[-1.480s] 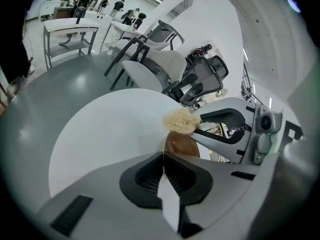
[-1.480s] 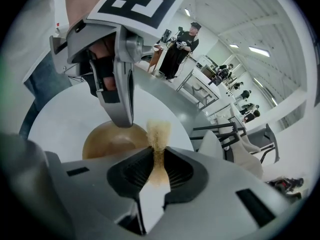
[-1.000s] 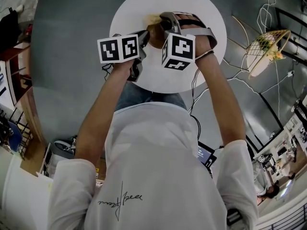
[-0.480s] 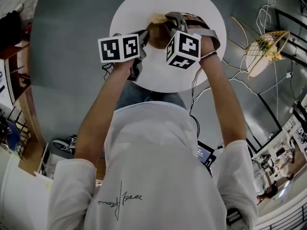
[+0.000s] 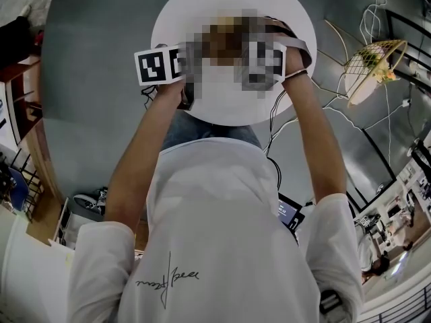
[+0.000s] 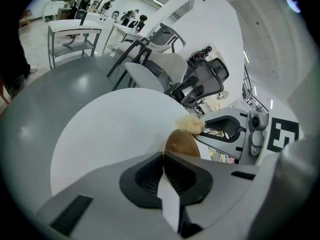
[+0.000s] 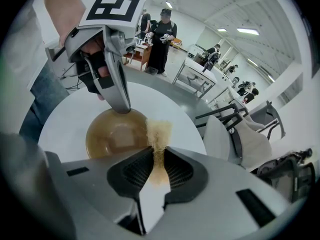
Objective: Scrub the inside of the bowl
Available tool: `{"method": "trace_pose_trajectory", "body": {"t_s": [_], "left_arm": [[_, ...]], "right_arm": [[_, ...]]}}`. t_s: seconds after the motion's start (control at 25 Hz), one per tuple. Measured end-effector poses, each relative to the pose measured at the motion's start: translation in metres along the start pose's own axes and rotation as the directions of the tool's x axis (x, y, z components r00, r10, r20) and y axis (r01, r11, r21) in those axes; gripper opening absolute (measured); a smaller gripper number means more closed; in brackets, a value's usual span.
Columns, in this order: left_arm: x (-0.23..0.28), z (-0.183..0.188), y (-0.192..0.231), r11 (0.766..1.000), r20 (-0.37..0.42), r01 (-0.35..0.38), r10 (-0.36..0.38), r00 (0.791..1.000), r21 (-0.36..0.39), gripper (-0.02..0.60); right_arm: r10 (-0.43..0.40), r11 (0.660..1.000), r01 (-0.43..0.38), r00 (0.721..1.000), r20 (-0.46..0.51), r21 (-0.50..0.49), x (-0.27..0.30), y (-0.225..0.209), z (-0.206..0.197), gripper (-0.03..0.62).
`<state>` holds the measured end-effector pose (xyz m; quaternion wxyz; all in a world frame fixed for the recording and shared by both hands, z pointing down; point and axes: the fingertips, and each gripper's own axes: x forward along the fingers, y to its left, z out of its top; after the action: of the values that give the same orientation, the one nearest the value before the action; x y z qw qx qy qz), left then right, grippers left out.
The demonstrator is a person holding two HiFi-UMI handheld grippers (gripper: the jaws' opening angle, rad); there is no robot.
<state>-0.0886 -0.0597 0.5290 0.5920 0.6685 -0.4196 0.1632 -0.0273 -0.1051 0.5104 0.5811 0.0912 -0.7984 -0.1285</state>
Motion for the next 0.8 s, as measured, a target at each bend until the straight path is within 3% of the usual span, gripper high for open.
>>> {"method": "trace_pose_trajectory", "body": {"t_s": [0.44, 0.8], "left_arm": [[0.001, -0.001, -0.002, 0.998, 0.025, 0.009, -0.008, 1.0, -0.063, 0.014], [0.004, -0.003, -0.003, 0.998, 0.03, -0.017, 0.019, 0.999, -0.054, 0.014]], "right_arm": [[0.001, 0.998, -0.001, 1.0, 0.005, 0.061, -0.001, 0.002, -0.013, 0.083], [0.002, 0.996, -0.003, 1.0, 0.01, 0.087, -0.004, 0.006, -0.021, 0.083]]}}
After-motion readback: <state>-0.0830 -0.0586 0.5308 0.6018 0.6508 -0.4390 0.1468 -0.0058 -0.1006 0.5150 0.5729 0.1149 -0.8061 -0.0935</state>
